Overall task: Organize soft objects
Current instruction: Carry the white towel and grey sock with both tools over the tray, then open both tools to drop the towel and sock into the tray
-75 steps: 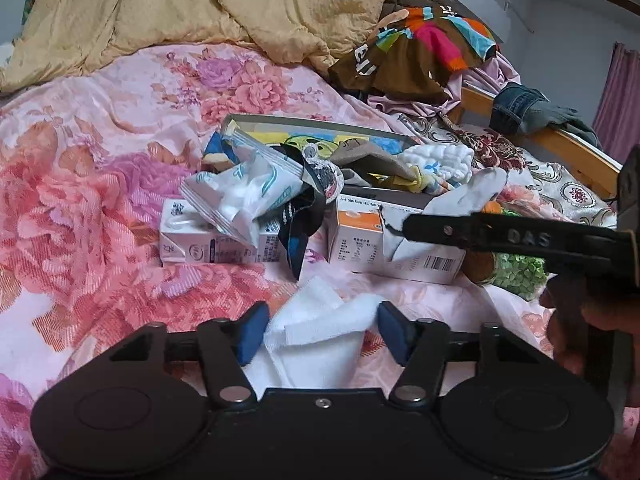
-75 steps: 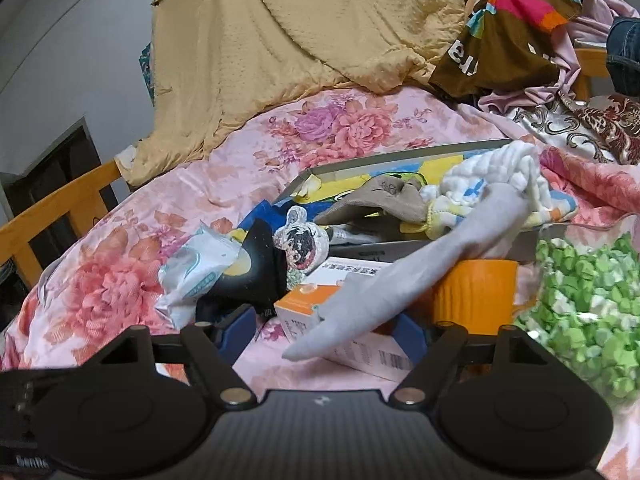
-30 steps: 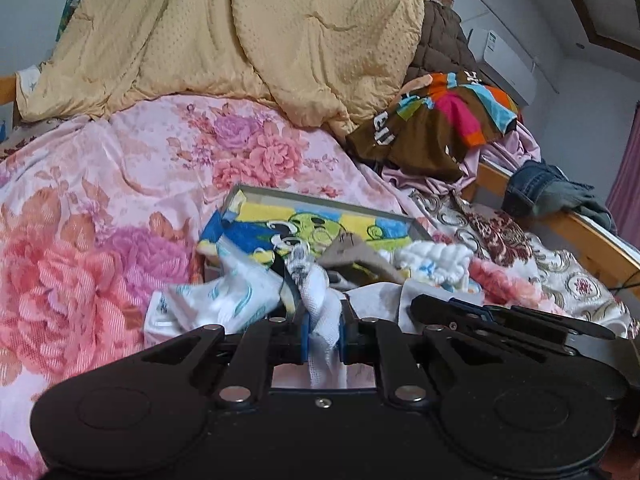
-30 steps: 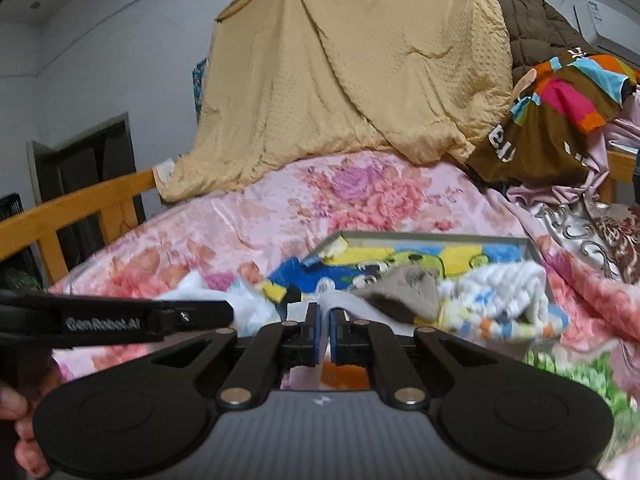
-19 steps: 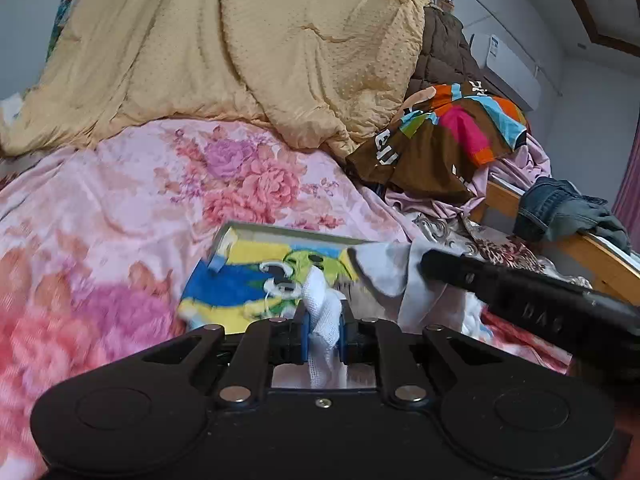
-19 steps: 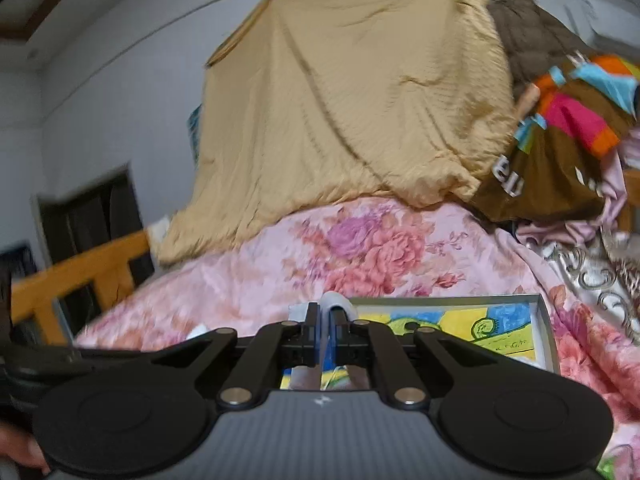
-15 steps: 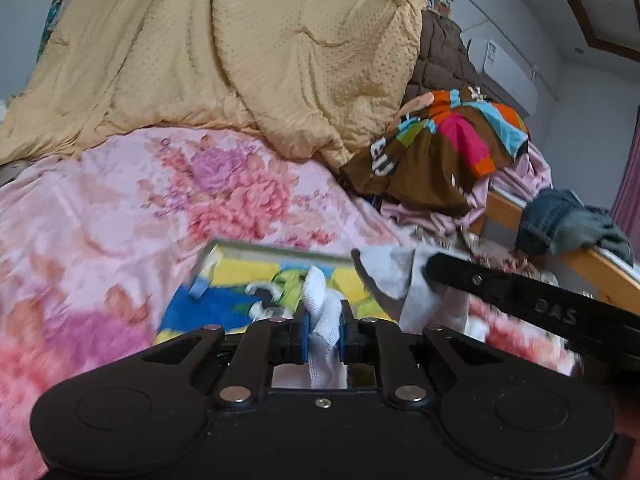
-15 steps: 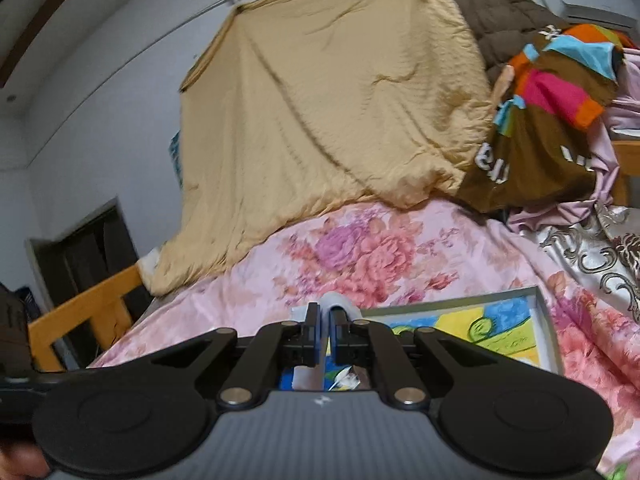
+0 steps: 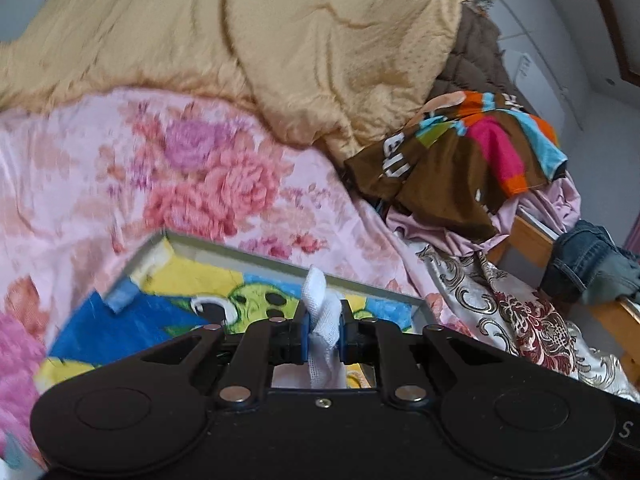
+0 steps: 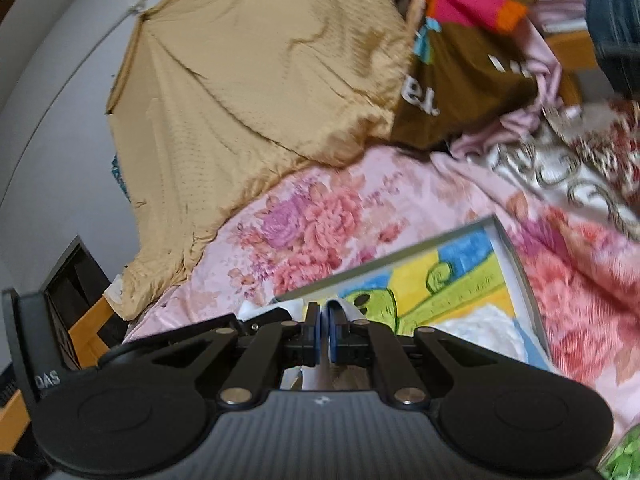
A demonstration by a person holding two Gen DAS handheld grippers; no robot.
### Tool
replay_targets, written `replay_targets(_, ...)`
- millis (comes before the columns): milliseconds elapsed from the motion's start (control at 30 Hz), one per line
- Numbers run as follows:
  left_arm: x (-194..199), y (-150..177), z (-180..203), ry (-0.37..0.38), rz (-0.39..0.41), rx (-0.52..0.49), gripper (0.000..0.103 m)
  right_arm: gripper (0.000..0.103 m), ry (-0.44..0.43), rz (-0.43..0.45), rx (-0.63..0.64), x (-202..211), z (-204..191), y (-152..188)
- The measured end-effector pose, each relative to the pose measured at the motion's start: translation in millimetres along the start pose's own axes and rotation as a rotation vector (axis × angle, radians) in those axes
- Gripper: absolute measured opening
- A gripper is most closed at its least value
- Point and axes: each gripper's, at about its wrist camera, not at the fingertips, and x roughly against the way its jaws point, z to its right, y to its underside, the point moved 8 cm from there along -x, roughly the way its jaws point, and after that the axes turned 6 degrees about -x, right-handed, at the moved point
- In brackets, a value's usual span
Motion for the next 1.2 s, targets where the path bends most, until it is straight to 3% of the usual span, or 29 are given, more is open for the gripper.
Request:
replay_targets(333, -13.4, 17.9, -11.5, -0.023, -0.079, 0.028, 0.015, 0.009, 0.022, -0.09, -0.041, -14.4, 9.2, 18.3)
replay_targets(567, -11.4, 19.9, -14.0, -0.032, -0.098, 0.028, 0.023, 0.014, 0.038, -0.141, -0.061, -17.7, 10.7, 32.6)
replay_targets(833, -4.0, 22.3, -14.5, -0.064, -0.131, -0.004, 0.047, 0.033, 0.056, -0.161, -0.062, -7.4, 7.2, 39.8)
replay_targets(900, 0.4, 23.0, -15.7, -0.072, -0.132, -0.003, 0.051, 0.043, 0.065, -0.159, -0.056, -2.2, 5.8, 39.8)
replay_targets(1000, 10.9, 21.4, -15.3, -0.076, -0.114, -0.005, 0.064, 0.053, 0.074, -0.139, -0.034, 9.6, 0.7, 37.1)
replay_targets(1200, 44.5, 10.8, -11.8, -0.084, -0.05, -0.034, 0.074, 0.069, 0.088, -0.08, 0.013, 39.2, -13.5, 26.7)
